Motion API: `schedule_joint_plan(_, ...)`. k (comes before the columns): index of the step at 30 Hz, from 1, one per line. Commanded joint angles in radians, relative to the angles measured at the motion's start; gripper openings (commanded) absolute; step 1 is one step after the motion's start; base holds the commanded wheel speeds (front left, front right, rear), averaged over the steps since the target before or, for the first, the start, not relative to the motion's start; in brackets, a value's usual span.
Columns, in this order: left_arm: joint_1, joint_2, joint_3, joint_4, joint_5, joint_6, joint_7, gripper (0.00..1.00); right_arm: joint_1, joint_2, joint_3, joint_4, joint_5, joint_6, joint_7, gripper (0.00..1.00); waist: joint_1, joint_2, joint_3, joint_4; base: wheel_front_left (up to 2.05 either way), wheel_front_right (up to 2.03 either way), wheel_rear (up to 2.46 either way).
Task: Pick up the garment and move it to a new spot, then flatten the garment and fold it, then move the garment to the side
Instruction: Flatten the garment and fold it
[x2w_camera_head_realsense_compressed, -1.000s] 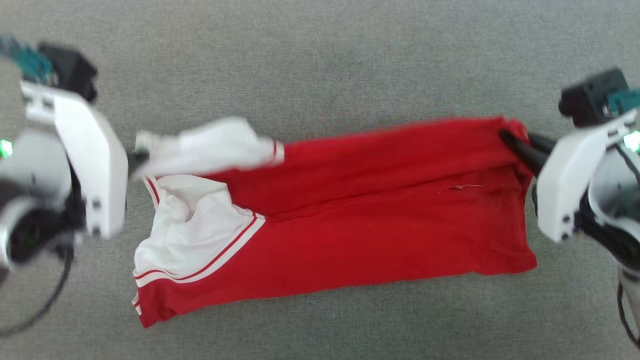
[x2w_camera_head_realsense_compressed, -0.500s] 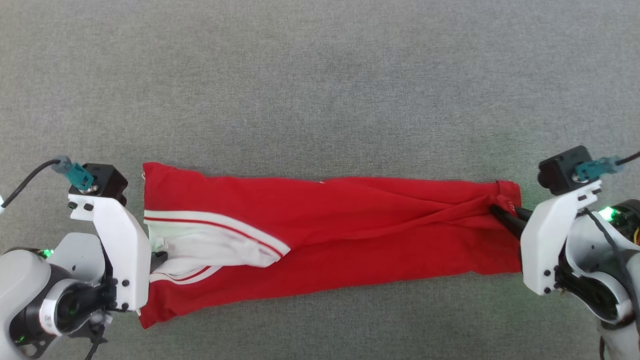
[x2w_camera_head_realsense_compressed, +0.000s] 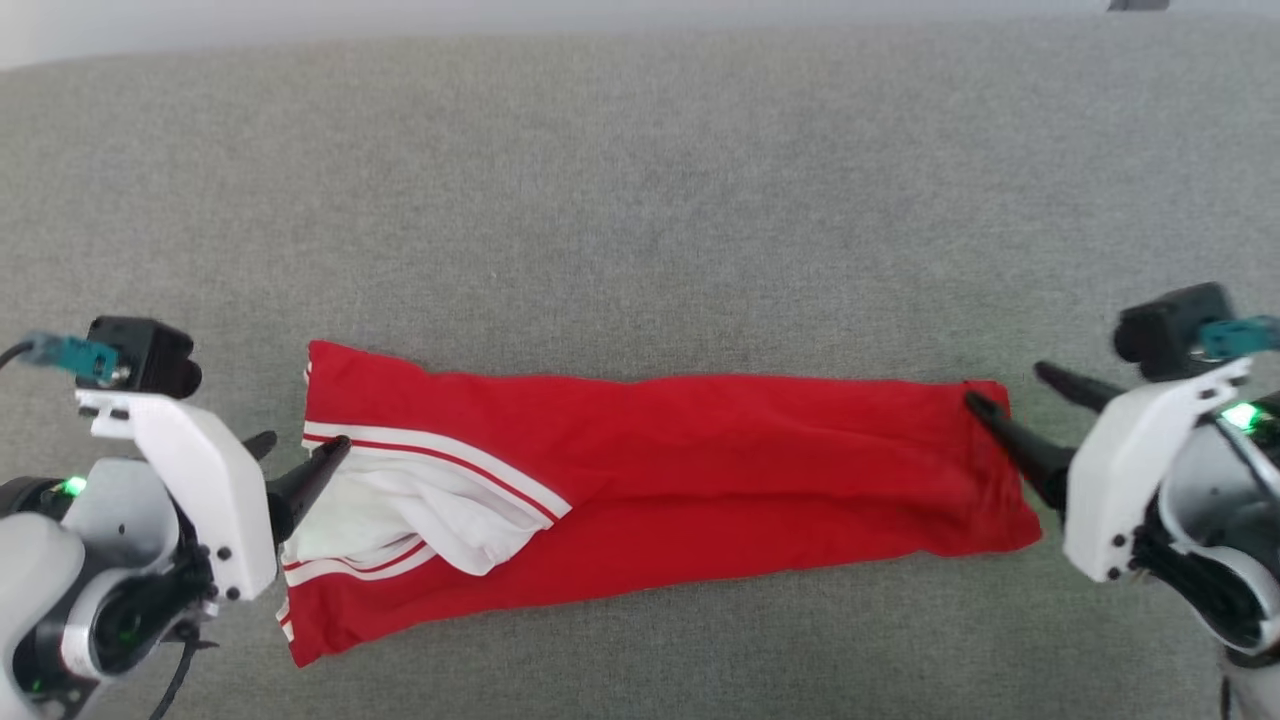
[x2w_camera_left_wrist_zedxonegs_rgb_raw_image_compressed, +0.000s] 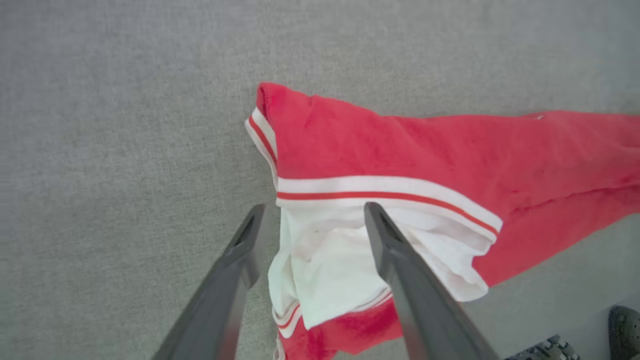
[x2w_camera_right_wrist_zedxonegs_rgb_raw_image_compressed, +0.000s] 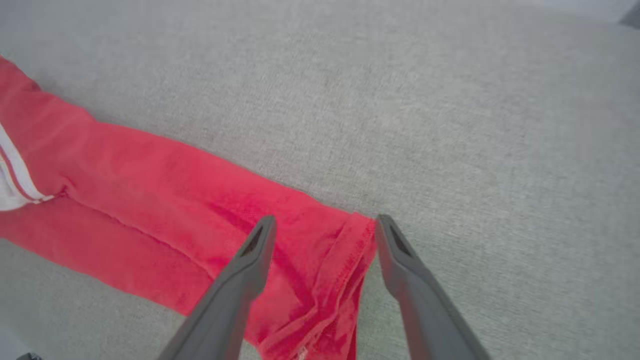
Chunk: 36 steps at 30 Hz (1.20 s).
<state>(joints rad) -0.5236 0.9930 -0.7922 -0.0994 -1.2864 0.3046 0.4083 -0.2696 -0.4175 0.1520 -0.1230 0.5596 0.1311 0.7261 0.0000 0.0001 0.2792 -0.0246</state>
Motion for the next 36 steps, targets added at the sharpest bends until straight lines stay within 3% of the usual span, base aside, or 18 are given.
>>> schedule_joint_plan(1, 0.027, 0.005, 0.011, -0.008, 0.024, -0.016, -0.048, 1.0, 0.022, -0.002, -0.017, -0.021, -0.01, -0.001, -0.023, 1.0, 0.0, -0.0001, -0.015, -0.002, 0.0, 0.0, 0.0)
schedule_joint_plan(5, 0.071, 0.006, 0.039, -0.024, 0.059, -0.054, -0.198, 1.0, 0.06, 0.03, -0.092, -0.052, -0.033, -0.001, -0.092, 1.0, 0.0, -0.0001, -0.035, -0.002, 0.0, 0.0, 0.0)
schedule_joint_plan(10, 0.134, 0.002, 0.076, -0.019, 0.102, -0.072, -0.388, 1.0, 0.108, 0.088, -0.169, -0.048, -0.047, -0.001, -0.146, 1.0, 0.0, -0.0001, -0.048, -0.003, 0.0, 0.0, 0.0)
schedule_joint_plan(19, 0.224, -0.035, 0.129, 0.02, 0.163, -0.084, -0.635, 1.0, 0.151, 0.118, -0.215, 0.024, -0.021, -0.001, -0.103, 1.0, 0.0, -0.0001, -0.058, 0.032, 0.0, 0.0, 0.0)
schedule_joint_plan(26, 0.301, -0.144, 0.22, 0.066, 0.223, -0.088, -0.673, 1.0, 0.119, 0.108, -0.211, 0.154, 0.012, -0.001, -0.029, 1.0, 0.0, -0.0001, -0.066, 0.09, 0.0, 0.0, 0.0)
schedule_joint_plan(36, 0.461, -0.366, 0.474, 0.111, 0.413, -0.194, -0.674, 1.0, 0.044, 0.088, -0.127, 0.39, 0.056, -0.001, 0.102, 1.0, 0.0, -0.0001, -0.075, 0.179, 0.0, 0.0, 0.0)
